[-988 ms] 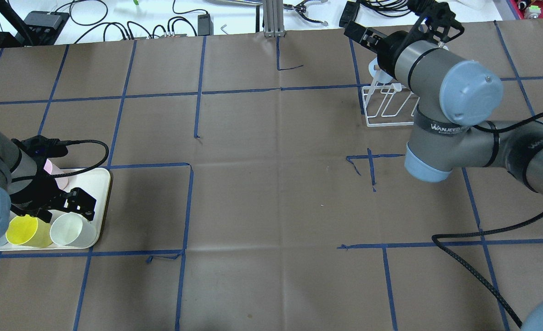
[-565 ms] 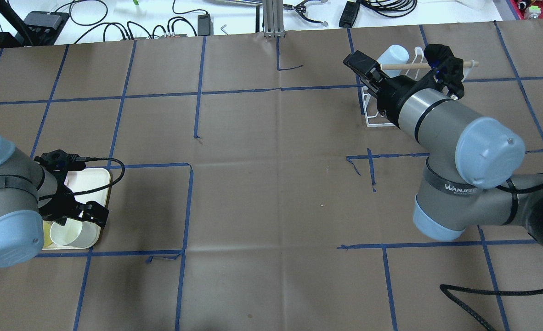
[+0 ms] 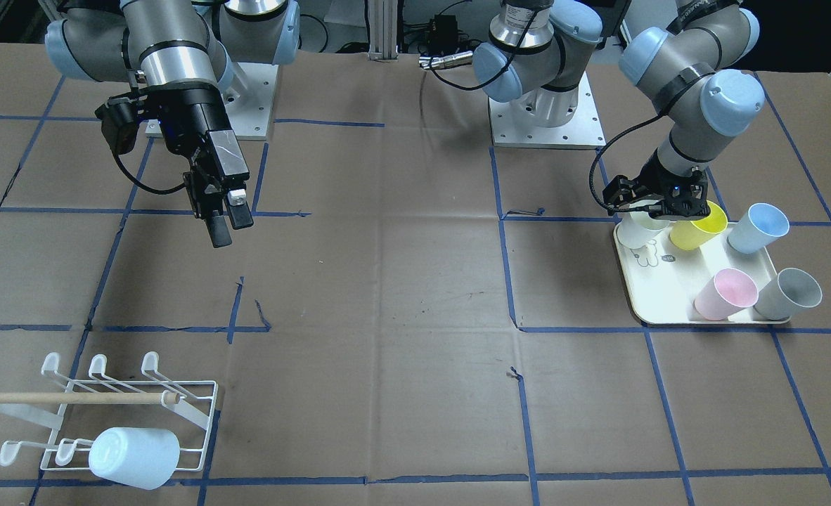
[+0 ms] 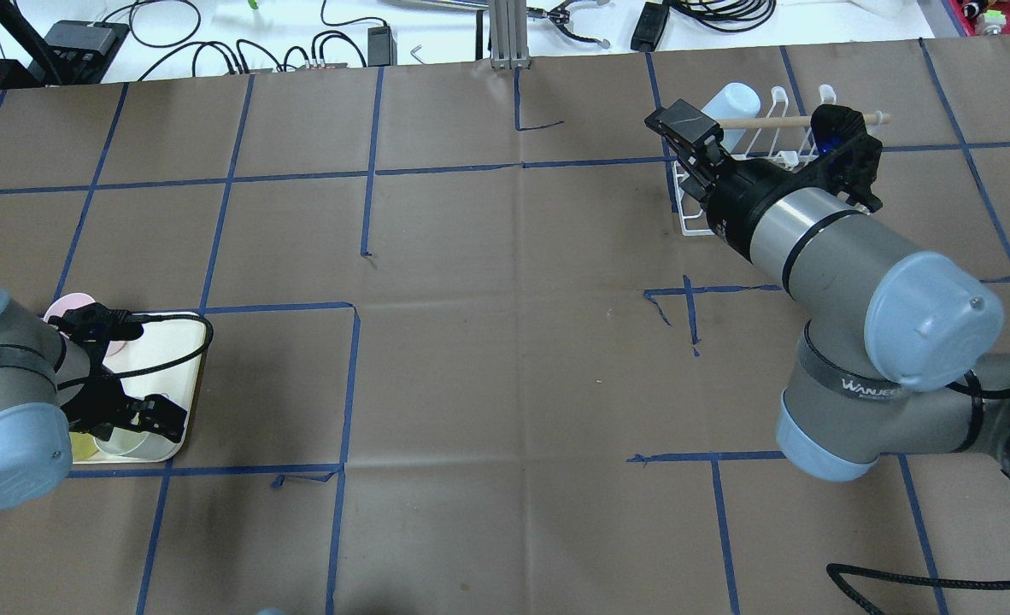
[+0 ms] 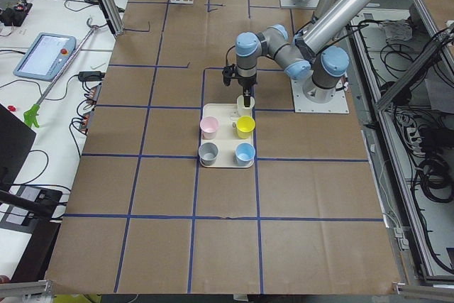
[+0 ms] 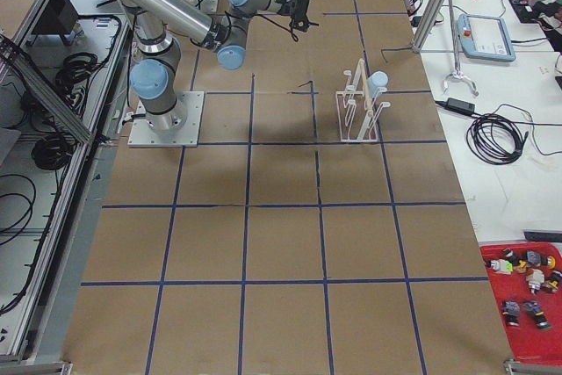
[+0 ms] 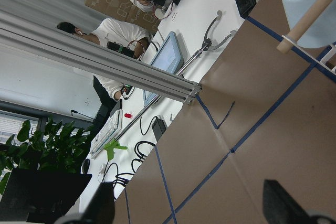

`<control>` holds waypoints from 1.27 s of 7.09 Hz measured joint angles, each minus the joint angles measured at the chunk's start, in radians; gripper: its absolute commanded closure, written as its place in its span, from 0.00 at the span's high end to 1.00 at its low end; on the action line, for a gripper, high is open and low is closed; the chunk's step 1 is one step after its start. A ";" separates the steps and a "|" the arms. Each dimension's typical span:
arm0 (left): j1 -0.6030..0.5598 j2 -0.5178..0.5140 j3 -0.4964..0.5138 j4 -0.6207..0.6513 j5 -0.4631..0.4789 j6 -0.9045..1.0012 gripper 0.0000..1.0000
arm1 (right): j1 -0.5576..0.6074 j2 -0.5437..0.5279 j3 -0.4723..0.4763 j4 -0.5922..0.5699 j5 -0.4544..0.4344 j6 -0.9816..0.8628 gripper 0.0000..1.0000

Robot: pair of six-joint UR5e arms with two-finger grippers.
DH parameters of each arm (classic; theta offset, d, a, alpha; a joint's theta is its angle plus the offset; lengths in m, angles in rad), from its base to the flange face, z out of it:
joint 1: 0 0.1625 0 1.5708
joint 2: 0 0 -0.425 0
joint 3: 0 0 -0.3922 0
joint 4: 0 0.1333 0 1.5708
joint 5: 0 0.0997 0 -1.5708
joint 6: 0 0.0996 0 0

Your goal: Transfer IKEA cup to right arm and place on rack

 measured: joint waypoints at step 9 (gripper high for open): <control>-0.010 -0.007 0.208 -0.115 -0.121 -0.061 0.00 | 0.000 -0.050 0.012 0.003 0.065 0.004 1.00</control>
